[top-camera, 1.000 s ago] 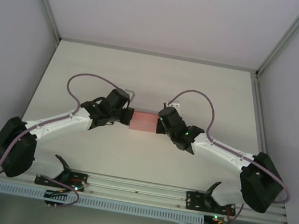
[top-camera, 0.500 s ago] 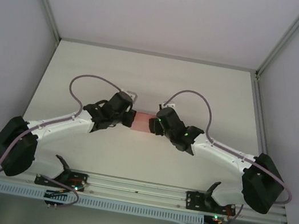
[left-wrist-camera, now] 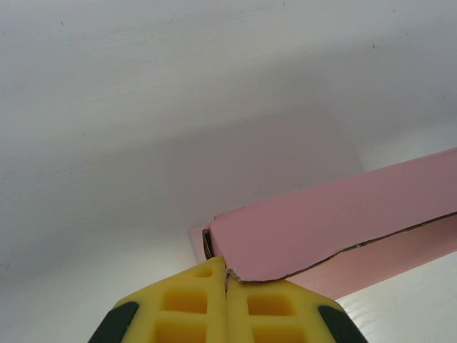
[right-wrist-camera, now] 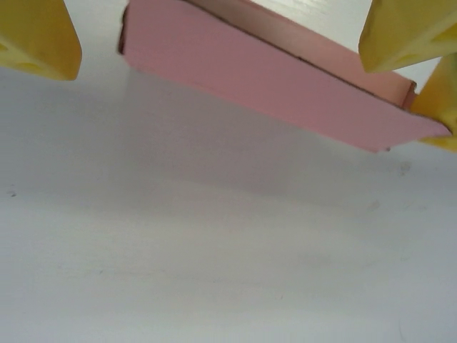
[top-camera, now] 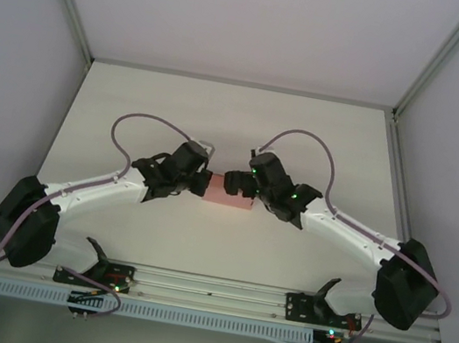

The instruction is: Assemble paper box

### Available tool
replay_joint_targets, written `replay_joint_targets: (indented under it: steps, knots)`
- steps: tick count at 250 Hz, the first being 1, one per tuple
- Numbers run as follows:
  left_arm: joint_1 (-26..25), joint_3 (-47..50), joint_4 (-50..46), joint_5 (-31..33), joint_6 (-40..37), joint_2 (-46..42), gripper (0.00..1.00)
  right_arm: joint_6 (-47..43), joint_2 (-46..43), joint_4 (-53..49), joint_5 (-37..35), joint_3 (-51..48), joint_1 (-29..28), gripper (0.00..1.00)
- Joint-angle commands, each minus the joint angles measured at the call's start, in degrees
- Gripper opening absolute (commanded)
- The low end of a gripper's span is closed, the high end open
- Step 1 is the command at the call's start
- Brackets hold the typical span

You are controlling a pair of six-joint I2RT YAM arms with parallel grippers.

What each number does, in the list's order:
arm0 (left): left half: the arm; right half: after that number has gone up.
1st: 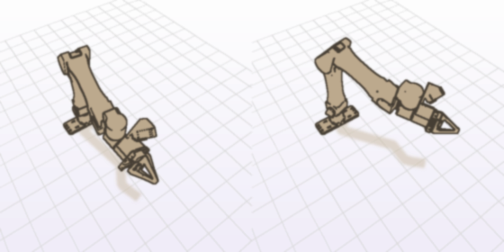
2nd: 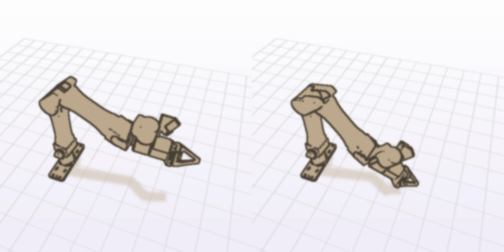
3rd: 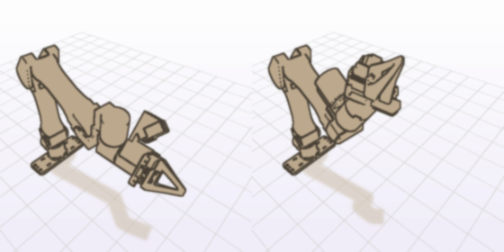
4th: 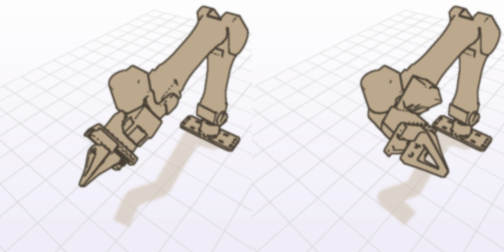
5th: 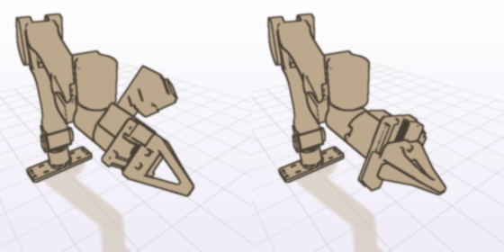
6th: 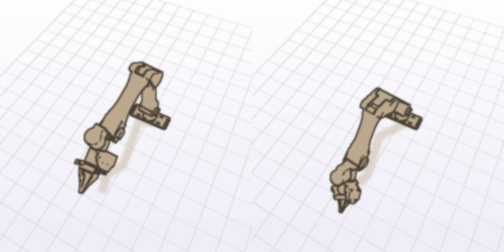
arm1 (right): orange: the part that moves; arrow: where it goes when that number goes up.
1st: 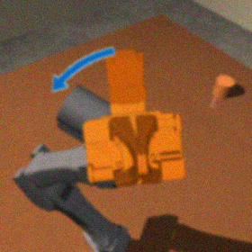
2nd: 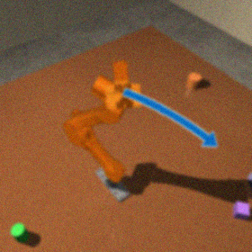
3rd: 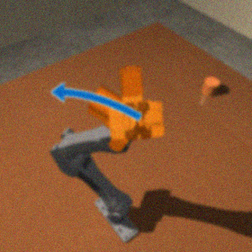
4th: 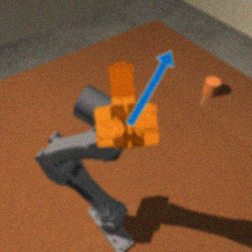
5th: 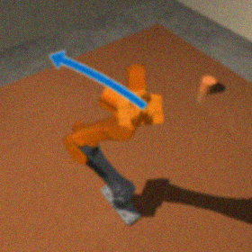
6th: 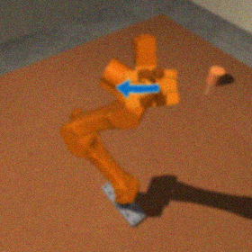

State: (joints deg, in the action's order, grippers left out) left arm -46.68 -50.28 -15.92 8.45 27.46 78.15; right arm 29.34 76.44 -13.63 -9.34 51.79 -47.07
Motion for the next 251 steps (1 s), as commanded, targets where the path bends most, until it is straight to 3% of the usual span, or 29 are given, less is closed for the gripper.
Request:
replay_joint_targets:
  steps: [1,32,100,136,150,163,194,201,207,251]
  knots:
    - [-1.1,0.9,-9.1,-1.6,-0.4,2.3,0.0,5.3,-4.2,2.4,0.7,-2.6,2.4,1.0]
    - [-1.2,0.8,-9.3,-1.6,-0.5,2.4,0.0,8.6,-5.1,5.5,3.9,-5.6,6.1,0.97]
    - [-2.0,0.1,-10.1,-1.1,-1.0,1.7,0.02,11.6,-1.6,3.1,6.3,-9.4,6.7,0.75]
    - [-3.0,-1.0,-12.5,-0.9,-1.3,-0.8,0.22,16.0,-1.3,2.5,4.9,-12.7,6.6,0.61]
    - [-3.1,-1.9,-13.8,-1.0,-0.9,-1.8,0.41,16.6,-1.8,3.8,5.1,-14.1,6.1,0.61]
    - [-3.4,-2.4,-14.6,-1.6,-0.5,-2.9,0.47,17.1,-1.9,5.0,5.2,-14.9,5.7,0.6]
    - [-3.3,-3.8,-15.6,-4.4,-0.2,-5.4,0.71,17.5,-1.5,5.2,5.5,-15.0,5.3,0.58]
    - [-3.3,-4.1,-15.6,-4.4,0.4,-6.0,0.8,17.6,-1.3,5.1,5.4,-15.0,5.2,0.57]
    - [-3.3,-4.3,-15.4,-4.4,0.9,-6.4,0.99,17.6,-1.1,5.0,5.2,-15.1,5.2,0.56]
    - [0.7,-4.5,-12.5,-6.4,3.9,-7.5,1.0,18.1,-0.8,6.0,5.8,-16.0,5.1,0.51]
